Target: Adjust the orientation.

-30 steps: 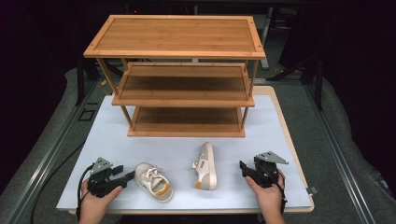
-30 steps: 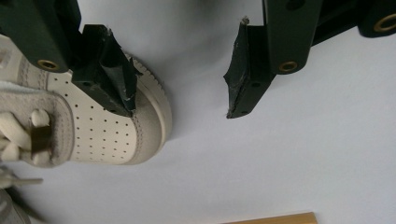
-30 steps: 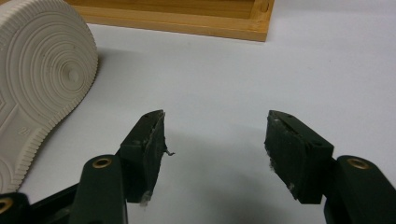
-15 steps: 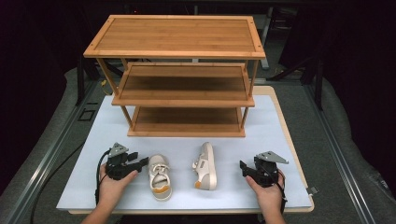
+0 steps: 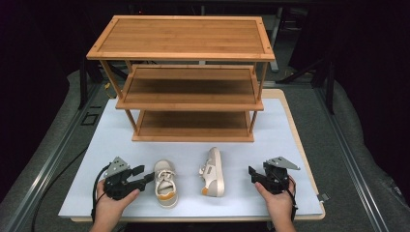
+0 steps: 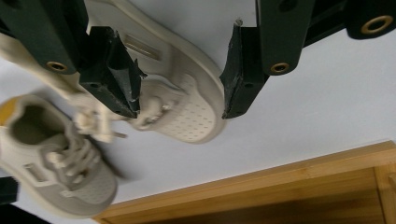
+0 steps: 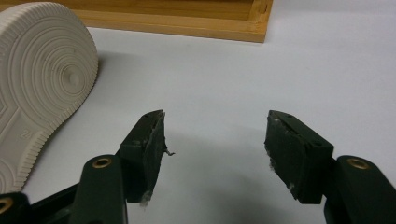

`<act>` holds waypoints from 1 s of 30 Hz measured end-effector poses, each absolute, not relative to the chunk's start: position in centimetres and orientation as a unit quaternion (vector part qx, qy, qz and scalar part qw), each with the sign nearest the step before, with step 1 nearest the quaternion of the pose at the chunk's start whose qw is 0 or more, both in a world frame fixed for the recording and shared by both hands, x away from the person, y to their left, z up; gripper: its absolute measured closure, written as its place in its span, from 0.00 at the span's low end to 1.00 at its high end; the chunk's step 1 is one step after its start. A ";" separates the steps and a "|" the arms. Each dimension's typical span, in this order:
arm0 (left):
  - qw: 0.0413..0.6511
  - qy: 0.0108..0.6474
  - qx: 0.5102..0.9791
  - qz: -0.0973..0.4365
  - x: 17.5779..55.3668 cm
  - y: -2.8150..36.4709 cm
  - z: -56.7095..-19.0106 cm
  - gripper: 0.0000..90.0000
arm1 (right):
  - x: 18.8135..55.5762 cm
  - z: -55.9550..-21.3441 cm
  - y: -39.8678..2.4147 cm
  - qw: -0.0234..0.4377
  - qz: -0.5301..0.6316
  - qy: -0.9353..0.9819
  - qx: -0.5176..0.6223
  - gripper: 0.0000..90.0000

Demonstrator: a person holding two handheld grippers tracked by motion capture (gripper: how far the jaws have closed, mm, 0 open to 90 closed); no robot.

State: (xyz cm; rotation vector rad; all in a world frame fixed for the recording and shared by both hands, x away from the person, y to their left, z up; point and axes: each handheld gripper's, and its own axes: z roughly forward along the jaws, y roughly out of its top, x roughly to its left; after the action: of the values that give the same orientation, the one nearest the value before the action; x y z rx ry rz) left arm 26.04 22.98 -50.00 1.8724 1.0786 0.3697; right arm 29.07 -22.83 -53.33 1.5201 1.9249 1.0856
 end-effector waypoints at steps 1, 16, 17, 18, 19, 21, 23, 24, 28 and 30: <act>0.457 0.435 0.762 0.147 25.8 22.9 -50.0 0.50 | 29.1 -53.3 -22.8 0.228 0.394 0.699 0.552 0.42; 0.432 0.423 0.788 0.116 25.6 21.0 -51.3 0.59 | 29.0 -53.3 -22.4 0.231 0.393 0.705 0.543 0.42; 0.430 0.422 0.789 0.118 25.6 21.0 -51.3 0.59 | 28.9 -53.3 -22.3 0.231 0.393 0.707 0.540 0.42; 0.429 0.420 0.791 0.119 25.7 20.9 -51.3 0.59 | 28.9 -53.2 -22.2 0.232 0.395 0.706 0.540 0.42; 0.429 0.422 0.789 0.122 25.8 20.9 -51.4 0.59 | 28.8 -53.1 -22.1 0.235 0.395 0.707 0.538 0.42; 0.423 0.423 0.791 0.130 26.3 20.9 -51.4 0.62 | 28.6 -52.9 -21.8 0.242 0.395 0.711 0.530 0.43; 0.425 0.424 0.788 0.133 26.8 20.9 -51.4 0.63 | 28.4 -52.8 -21.3 0.244 0.397 0.715 0.521 0.43; 0.427 0.425 0.787 0.131 27.1 20.9 -51.4 0.64 | 28.4 -52.7 -21.1 0.243 0.400 0.716 0.519 0.43; 0.425 0.422 0.788 0.141 28.2 20.2 -51.5 0.64 | 27.8 -52.2 -19.8 0.244 0.408 0.725 0.499 0.42; 0.425 0.416 0.791 0.145 28.8 20.0 -51.6 0.64 | 27.6 -52.0 -19.0 0.240 0.415 0.728 0.490 0.42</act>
State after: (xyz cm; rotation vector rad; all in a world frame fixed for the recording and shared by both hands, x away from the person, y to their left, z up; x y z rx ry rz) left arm 28.80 20.00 -51.56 1.9766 1.0403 0.3634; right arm 27.60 -19.02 -51.96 1.3408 1.9922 1.1357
